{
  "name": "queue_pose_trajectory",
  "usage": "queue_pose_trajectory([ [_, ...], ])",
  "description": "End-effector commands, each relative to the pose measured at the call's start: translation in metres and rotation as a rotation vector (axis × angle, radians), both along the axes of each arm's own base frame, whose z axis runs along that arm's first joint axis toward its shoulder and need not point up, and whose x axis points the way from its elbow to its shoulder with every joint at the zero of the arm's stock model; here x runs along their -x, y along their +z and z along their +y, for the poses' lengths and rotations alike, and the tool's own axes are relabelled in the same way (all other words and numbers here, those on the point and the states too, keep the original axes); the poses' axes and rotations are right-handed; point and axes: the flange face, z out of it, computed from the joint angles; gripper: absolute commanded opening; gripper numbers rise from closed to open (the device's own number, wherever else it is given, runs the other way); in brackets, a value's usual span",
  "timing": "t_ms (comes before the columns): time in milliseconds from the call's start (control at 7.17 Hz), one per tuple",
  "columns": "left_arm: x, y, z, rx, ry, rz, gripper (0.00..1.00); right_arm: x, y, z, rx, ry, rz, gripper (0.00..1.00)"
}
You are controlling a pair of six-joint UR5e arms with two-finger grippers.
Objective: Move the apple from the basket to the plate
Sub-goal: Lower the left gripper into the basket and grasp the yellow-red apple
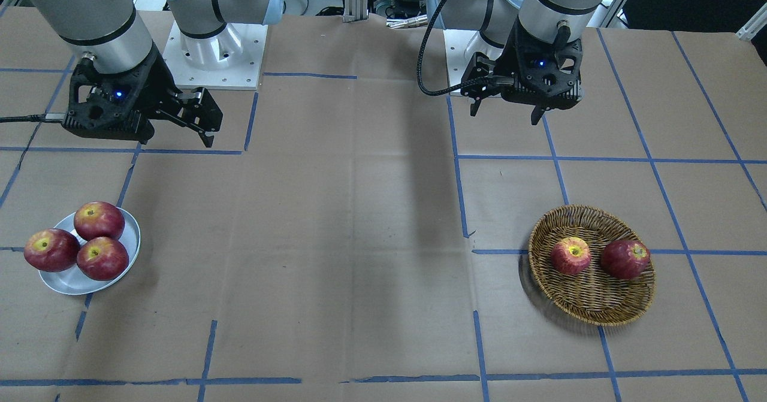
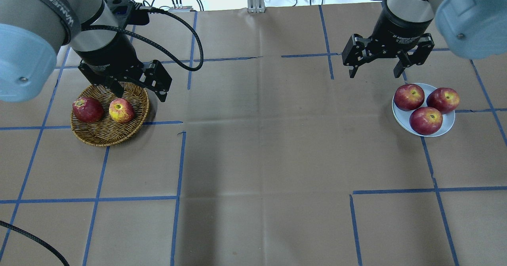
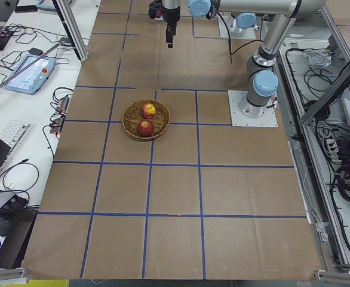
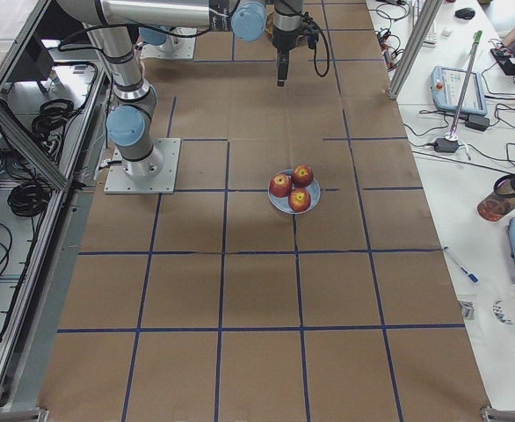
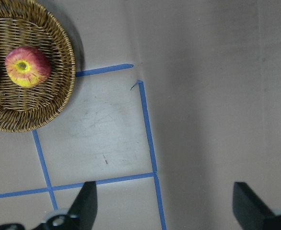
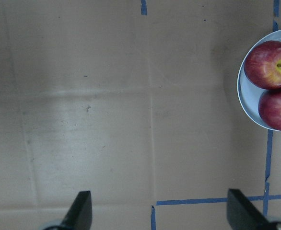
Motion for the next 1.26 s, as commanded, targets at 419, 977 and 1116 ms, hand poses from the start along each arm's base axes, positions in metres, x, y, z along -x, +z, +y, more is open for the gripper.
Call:
queue_pose_trajectory([
  [419, -0.058, -0.054, -0.048, 0.005, -0.224, -0.026, 0.99, 0.000, -0.001, 0.000, -0.003, 0.000, 0.000, 1.00],
  [977, -0.153, -0.150, -0.102, -0.050, -0.408, 0.006, 0.99, 0.001, -0.001, 0.000, -0.001, 0.000, 0.000, 1.00],
  [1116, -0.157, -0.173, -0.114, -0.057, -0.465, 0.009, 0.99, 0.001, -0.001, 0.000, -0.003, -0.002, 0.000, 1.00],
])
